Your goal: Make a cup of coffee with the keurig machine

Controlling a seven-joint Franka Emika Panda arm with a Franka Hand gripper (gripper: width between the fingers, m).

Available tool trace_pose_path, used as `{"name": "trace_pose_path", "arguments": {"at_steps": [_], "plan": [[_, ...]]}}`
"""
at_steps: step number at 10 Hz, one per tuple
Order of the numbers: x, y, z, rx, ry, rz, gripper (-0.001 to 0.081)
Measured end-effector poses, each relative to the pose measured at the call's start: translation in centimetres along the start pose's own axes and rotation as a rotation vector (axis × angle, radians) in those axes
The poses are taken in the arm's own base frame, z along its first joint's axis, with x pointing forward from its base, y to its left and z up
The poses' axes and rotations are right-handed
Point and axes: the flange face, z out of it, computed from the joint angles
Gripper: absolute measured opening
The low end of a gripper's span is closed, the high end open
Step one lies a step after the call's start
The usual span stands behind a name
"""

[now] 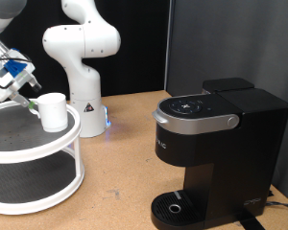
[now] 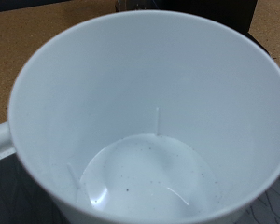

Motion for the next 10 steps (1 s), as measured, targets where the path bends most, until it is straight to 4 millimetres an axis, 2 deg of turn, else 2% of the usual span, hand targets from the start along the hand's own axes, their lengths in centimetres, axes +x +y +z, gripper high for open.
{"name": "trace_pose_path", "arguments": {"at_steps": [8,9,10], "plan": [[-1.0,0.0,2.1,-0.004,0.006,-0.008,0.0803],[-1.1,0.0,2.2,-0.007,0.007,-0.008,0.0709],[-1.1,0.0,2.2,-0.010,0.007,-0.007,0.0709]]}}
